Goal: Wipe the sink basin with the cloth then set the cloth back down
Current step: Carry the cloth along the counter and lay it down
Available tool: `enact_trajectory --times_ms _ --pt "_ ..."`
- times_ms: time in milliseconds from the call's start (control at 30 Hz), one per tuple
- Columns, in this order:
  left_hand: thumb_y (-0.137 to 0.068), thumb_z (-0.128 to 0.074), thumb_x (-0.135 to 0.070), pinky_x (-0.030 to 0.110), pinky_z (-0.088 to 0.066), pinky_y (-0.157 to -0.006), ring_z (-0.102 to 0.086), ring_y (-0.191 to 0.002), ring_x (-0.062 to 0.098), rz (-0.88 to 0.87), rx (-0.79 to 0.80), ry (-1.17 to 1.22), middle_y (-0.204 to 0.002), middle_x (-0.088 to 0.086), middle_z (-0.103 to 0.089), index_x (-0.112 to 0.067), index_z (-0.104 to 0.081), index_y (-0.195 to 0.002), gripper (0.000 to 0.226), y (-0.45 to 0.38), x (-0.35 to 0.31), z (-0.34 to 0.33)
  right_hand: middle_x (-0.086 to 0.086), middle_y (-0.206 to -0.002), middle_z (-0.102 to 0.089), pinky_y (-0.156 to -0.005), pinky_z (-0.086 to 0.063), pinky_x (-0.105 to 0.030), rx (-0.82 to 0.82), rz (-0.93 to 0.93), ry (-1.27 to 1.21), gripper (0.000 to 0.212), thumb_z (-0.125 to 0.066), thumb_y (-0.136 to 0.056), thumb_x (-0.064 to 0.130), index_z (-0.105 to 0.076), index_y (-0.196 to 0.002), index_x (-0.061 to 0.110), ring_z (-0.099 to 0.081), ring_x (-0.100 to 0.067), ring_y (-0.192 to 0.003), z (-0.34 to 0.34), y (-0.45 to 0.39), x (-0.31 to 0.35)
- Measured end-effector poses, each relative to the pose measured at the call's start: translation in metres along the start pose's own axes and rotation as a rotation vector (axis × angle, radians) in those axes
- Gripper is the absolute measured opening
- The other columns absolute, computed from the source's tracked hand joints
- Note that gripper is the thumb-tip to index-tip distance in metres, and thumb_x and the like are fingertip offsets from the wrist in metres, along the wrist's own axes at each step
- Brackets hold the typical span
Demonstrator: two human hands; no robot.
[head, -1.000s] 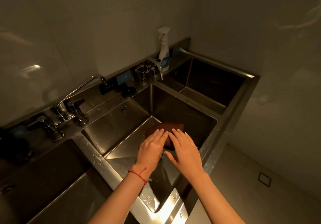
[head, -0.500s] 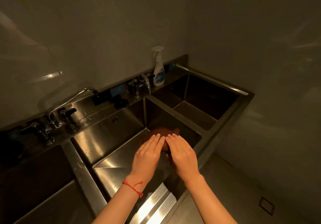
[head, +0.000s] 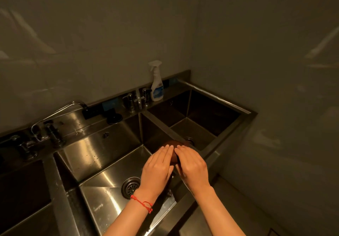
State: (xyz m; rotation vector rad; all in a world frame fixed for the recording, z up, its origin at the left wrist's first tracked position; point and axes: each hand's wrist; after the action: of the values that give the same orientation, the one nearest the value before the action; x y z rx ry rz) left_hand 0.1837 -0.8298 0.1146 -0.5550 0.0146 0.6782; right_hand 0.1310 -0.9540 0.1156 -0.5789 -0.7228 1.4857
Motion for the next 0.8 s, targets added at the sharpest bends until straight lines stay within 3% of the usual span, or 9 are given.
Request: enact_trajectory --times_ms 167,333,800 --pt "-0.033 -0.097 -0.011 0.035 -0.061 -0.078 -0.074 -0.095 0.021 0.003 -0.030 0.005 -0.104 0.009 -0.076 -0.005 -0.075 -0.104 0.075 -0.025 -0.020 -0.014 -0.010 -0.092 -0.074 -0.083 -0.055 -0.033 -0.016 -0.004 -0.011 0.036 -0.084 -0.059 0.008 -0.072 -0.092 0.004 -0.071 -0.021 -0.088 0.008 -0.002 -0.028" --pt "-0.040 -0.095 -0.003 0.035 -0.063 -0.072 -0.075 -0.090 0.023 -0.060 -0.087 0.027 -0.100 0.013 -0.076 -0.001 -0.075 -0.099 0.062 -0.049 -0.023 -0.027 -0.011 -0.094 -0.074 -0.084 -0.055 -0.036 0.005 -0.001 -0.010 0.040 -0.084 -0.056 0.006 -0.072 -0.095 0.003 -0.070 -0.022 -0.091 0.009 -0.010 -0.053" --pt "-0.035 -0.096 0.000 0.035 -0.063 -0.067 -0.076 -0.083 0.025 -0.107 -0.154 -0.015 -0.093 0.016 -0.077 0.000 -0.078 -0.091 0.058 -0.147 -0.011 -0.080 -0.010 -0.107 -0.070 -0.088 -0.054 -0.037 0.139 0.063 -0.029 0.053 -0.085 -0.059 0.013 -0.066 -0.108 0.004 -0.066 -0.021 -0.102 -0.035 -0.058 -0.147"
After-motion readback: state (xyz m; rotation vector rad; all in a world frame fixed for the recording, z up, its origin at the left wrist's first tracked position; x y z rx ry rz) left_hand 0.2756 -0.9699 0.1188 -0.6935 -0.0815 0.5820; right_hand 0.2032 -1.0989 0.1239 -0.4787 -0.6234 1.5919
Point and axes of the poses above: each hand's wrist, its own y-axis away from the middle knuckle, its own z-axis out of the back of the hand, x = y × z
